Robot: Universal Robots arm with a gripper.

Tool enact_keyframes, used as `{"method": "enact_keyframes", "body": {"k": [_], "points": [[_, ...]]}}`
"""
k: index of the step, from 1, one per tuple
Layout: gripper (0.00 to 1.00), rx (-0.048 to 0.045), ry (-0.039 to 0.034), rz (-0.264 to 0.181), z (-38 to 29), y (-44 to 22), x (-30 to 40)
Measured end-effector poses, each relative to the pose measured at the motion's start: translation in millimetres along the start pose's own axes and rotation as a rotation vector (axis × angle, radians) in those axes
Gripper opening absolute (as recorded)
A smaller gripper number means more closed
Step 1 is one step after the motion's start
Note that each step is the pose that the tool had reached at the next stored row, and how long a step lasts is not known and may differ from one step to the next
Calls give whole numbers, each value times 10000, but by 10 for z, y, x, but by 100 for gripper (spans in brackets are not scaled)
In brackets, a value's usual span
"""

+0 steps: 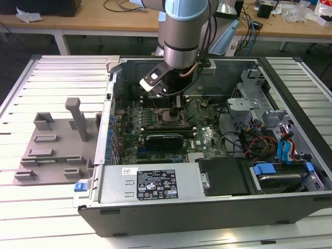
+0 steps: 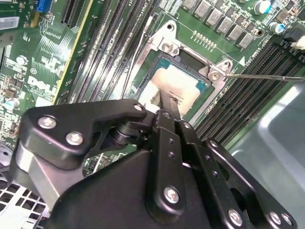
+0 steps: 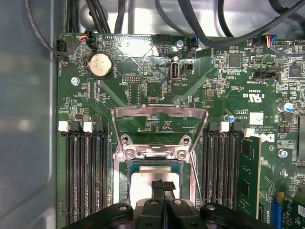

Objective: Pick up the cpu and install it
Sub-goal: 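Place the cpu into insertion slot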

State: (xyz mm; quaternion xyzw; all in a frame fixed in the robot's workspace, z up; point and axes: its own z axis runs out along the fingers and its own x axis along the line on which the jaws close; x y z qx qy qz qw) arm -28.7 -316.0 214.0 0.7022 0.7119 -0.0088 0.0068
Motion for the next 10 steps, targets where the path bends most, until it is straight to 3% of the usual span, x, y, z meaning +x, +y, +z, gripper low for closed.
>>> {"method": "enact_keyframes", "body": {"k": [4, 10], "points": [[11, 1, 3, 0, 21, -70, 40], [11, 1, 3, 1, 34, -90, 53]]}}
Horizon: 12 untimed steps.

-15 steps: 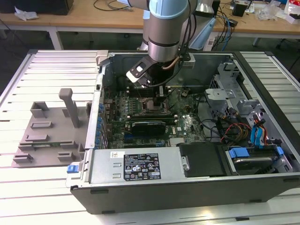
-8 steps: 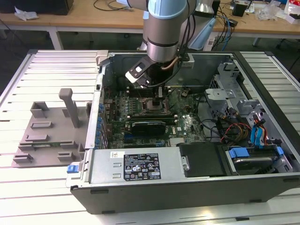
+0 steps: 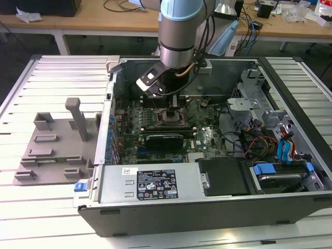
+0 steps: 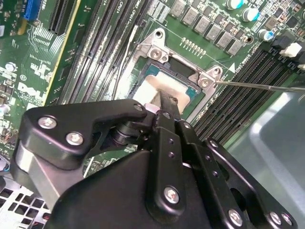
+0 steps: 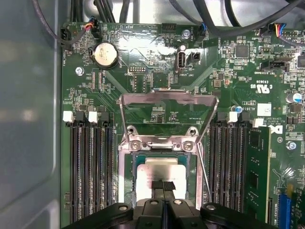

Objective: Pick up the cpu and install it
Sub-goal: 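Place the cpu into insertion slot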

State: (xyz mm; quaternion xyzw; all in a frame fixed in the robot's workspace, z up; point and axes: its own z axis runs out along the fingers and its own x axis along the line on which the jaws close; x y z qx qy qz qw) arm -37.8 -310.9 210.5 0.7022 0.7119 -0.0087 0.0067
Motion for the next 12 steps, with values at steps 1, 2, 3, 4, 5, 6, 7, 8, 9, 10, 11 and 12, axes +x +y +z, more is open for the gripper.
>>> {"method": "enact_keyframes", "body": {"k": [1, 2, 3, 4, 5, 6, 7, 8, 9, 10, 11, 12], "points": [[11, 0, -1, -1, 7, -19, 4], [11, -1, 0, 0, 13, -39, 8], [11, 0, 0, -1, 22, -70, 13], [11, 0, 0, 0, 28, -77, 15], [11, 0, -1, 0, 35, -81, 16], [11, 0, -1, -2, 44, -80, 17], [11, 2, -4, -1, 51, -80, 17], [11, 2, -4, 0, 53, -69, 17], [11, 1, -7, 0, 54, -40, 17], [11, 2, -14, 1, 55, 6, 16], [11, 5, -25, -1, 58, 75, 15], [11, 5, -29, 1, 58, 103, 15]]}}
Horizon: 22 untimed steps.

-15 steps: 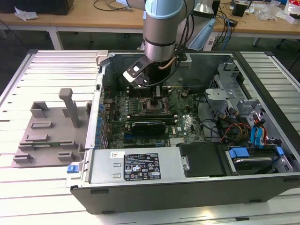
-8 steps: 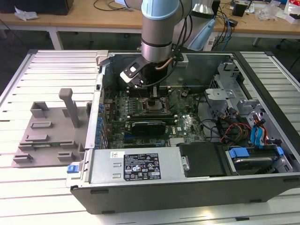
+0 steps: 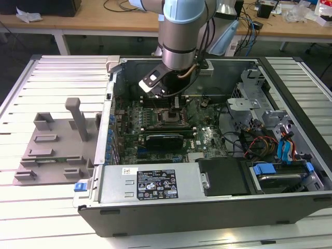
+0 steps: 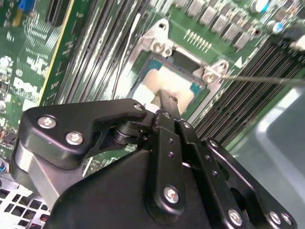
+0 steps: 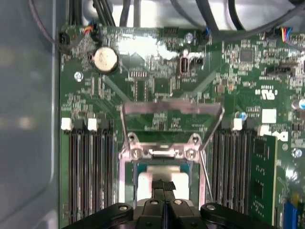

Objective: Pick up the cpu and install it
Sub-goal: 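Place the cpu into insertion slot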

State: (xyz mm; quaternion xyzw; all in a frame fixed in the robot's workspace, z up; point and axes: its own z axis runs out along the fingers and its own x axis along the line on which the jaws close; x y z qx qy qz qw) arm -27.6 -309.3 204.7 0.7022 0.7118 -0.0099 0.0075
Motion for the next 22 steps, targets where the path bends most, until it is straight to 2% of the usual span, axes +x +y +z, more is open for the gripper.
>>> {"method": "enact_keyframes", "body": {"k": [2, 4, 6, 12, 16, 18, 22], "points": [[11, -2, -3, -3, -1, 51, -1], [11, -6, -25, -1, -24, 59, 1], [11, 0, -70, -1, -127, 60, -4], [11, 0, -79, -1, -227, 60, -7], [11, 0, -78, -1, -362, 60, -10], [11, -1, -78, -1, -398, 60, -11], [11, 1, -79, 0, -583, 59, -15]]}}
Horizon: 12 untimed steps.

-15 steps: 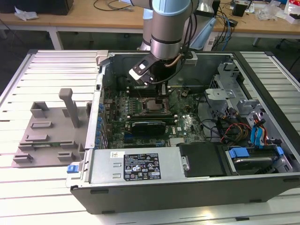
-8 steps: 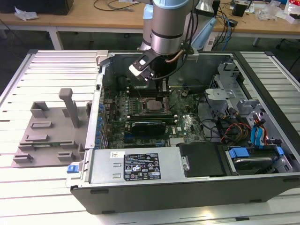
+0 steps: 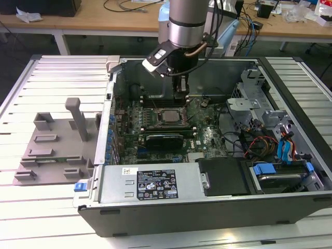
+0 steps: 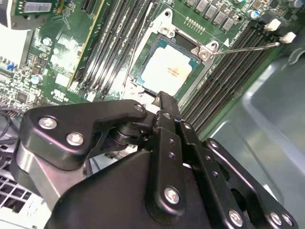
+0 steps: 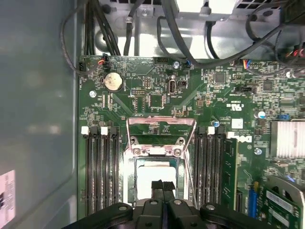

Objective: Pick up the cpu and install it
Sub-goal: 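Place the cpu into insertion slot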

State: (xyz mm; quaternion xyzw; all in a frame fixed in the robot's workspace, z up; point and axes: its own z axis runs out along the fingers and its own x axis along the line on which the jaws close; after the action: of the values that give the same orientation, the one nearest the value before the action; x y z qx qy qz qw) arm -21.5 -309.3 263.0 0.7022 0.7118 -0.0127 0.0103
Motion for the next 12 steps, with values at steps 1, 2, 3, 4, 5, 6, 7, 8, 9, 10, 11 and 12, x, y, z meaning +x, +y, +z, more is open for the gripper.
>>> {"method": "enact_keyframes", "body": {"k": [1, 2, 3, 4, 5, 6, 7, 8, 9, 10, 11, 12], "points": [[11, -1, 0, 0, -54, 0, -2], [11, -1, 1, 0, -95, 0, -3], [11, -1, 1, 0, -139, 0, -4], [11, 0, 0, 0, -184, -1, -6], [11, -1, 1, 0, -227, -1, -7], [11, -1, 1, 0, -270, -1, -9], [11, -1, 1, 0, -302, -1, -10], [11, -1, 0, 0, -328, -1, -11], [11, 0, 0, 0, -401, -1, -13], [11, -1, 0, 0, -438, -1, -14], [11, -2, 3, 0, -450, -2, -15], [11, -2, 3, 0, -451, -1, -14]]}}
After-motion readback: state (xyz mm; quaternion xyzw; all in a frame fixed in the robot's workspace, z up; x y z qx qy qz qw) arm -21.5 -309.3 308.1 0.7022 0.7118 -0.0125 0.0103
